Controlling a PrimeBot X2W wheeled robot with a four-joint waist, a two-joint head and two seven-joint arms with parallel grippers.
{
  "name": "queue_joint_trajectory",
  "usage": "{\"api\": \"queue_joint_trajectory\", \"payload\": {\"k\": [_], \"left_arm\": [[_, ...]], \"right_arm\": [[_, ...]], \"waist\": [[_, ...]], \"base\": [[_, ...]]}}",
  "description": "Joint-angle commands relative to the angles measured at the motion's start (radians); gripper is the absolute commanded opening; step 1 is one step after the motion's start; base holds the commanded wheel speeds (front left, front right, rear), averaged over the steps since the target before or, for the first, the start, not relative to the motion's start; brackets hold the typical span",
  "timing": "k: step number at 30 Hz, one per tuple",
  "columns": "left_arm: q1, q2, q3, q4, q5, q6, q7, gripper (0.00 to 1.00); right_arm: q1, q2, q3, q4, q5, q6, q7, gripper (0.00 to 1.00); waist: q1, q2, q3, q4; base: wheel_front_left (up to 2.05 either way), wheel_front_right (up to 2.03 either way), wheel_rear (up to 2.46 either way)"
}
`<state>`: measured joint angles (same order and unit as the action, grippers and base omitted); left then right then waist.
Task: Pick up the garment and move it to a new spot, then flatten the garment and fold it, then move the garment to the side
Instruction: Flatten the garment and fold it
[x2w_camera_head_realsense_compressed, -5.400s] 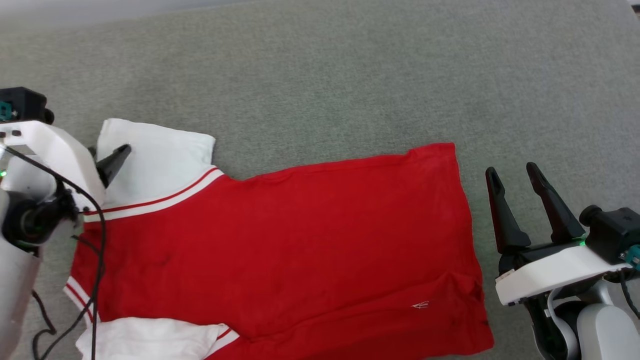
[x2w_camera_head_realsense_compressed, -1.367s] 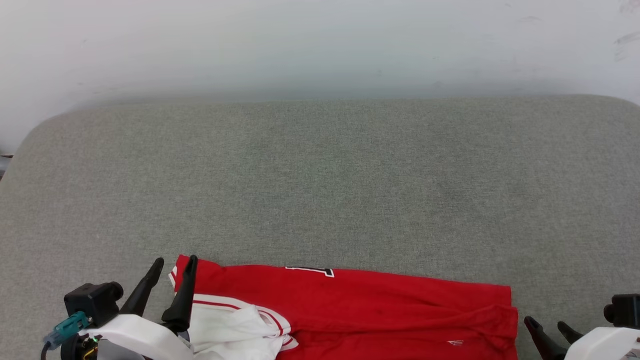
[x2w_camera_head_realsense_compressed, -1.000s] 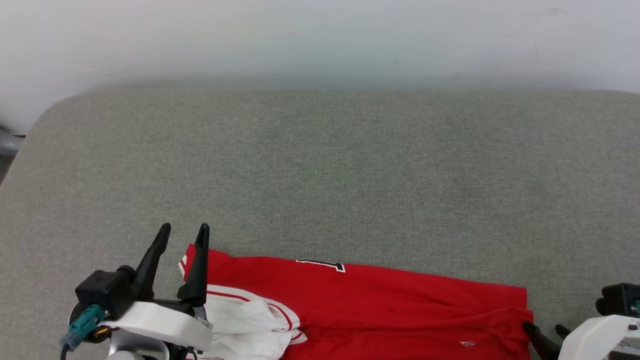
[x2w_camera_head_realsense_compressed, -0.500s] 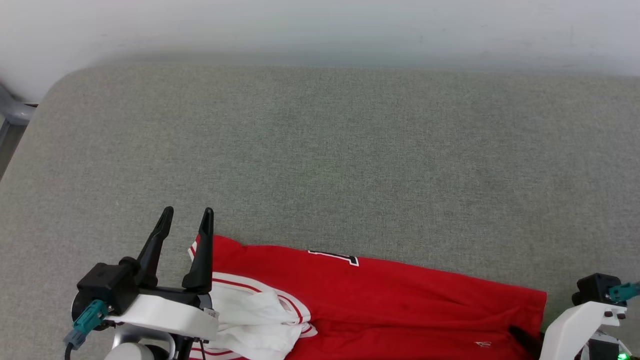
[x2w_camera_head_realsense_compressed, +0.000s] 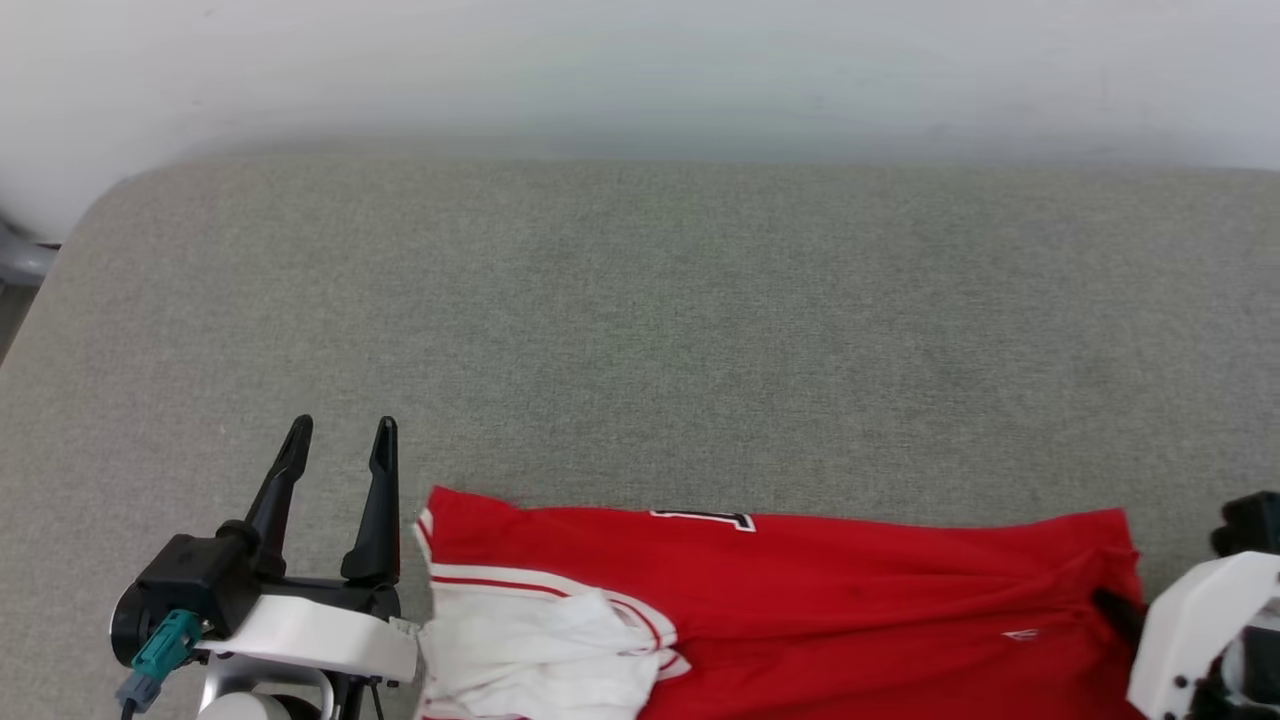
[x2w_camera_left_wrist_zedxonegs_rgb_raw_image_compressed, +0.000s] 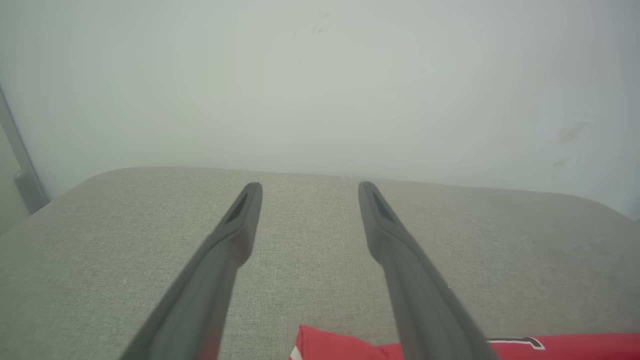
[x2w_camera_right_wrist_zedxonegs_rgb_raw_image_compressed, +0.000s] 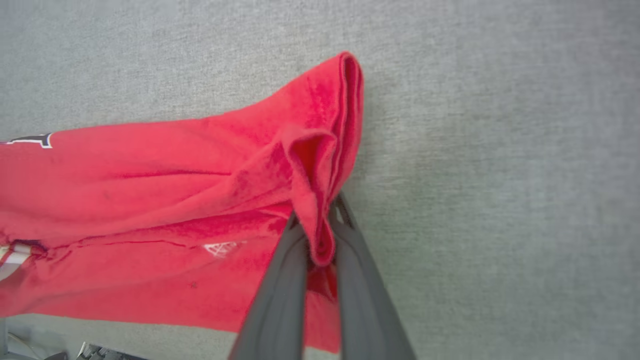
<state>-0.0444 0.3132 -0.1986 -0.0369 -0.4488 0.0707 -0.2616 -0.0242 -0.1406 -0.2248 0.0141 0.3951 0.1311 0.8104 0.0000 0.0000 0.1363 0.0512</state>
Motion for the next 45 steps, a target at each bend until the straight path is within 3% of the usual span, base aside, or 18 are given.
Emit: {"api": "queue_joint_trajectory", "payload": {"k": [1,8,14,21,25,29,37,45], "left_arm": [[0.010,0.000,0.001,-0.005,0.008,0.004,-0.004,1.00],[0.019,-0.009,-0.004,-0.011,0.017,0.007,-0.004,1.00],[0.027,-0.011,-0.004,-0.003,0.020,0.009,-0.004,1.00],[0.016,-0.012,-0.014,0.000,0.019,0.002,-0.003,1.00],[0.018,-0.009,-0.015,-0.002,0.019,0.006,-0.003,1.00],[0.012,-0.010,-0.021,0.002,0.015,0.004,0.000,1.00],[-0.009,-0.021,-0.046,0.017,0.013,-0.009,0.004,1.00],[-0.028,-0.027,-0.047,0.024,0.009,-0.011,0.001,1.00]], "right_arm": [[-0.012,0.003,-0.022,-0.009,-0.008,-0.001,0.006,0.00],[0.002,-0.025,-0.203,-0.039,-0.037,-0.001,0.050,0.00],[0.015,-0.024,-0.233,-0.063,-0.006,-0.001,0.104,0.00],[-0.010,0.073,-0.232,-0.062,0.217,-0.001,0.227,0.00],[-0.017,0.090,-0.218,-0.026,0.439,-0.001,0.304,0.00],[-0.002,0.092,-0.135,0.075,0.682,-0.001,0.299,0.00],[-0.008,0.092,0.140,0.167,0.924,-0.001,0.164,0.00],[-0.093,0.091,0.415,0.172,1.088,-0.001,-0.017,0.00]], "waist": [[0.0000,0.0000,-0.005,-0.006],[0.0000,0.0000,-0.012,-0.018],[0.0000,0.0000,-0.019,-0.034],[0.0000,0.0000,-0.034,-0.034],[0.0000,0.0000,-0.037,-0.026],[0.0000,0.0000,-0.038,-0.011],[0.0000,0.0000,-0.027,0.034],[0.0000,0.0000,0.006,0.060]], "base": [[0.00,0.00,0.00],[0.00,0.00,0.00],[0.00,0.00,0.00],[0.00,0.00,0.00],[0.00,0.00,0.00],[0.00,0.00,0.00],[0.00,0.00,0.00],[0.00,0.00,0.00]]}}
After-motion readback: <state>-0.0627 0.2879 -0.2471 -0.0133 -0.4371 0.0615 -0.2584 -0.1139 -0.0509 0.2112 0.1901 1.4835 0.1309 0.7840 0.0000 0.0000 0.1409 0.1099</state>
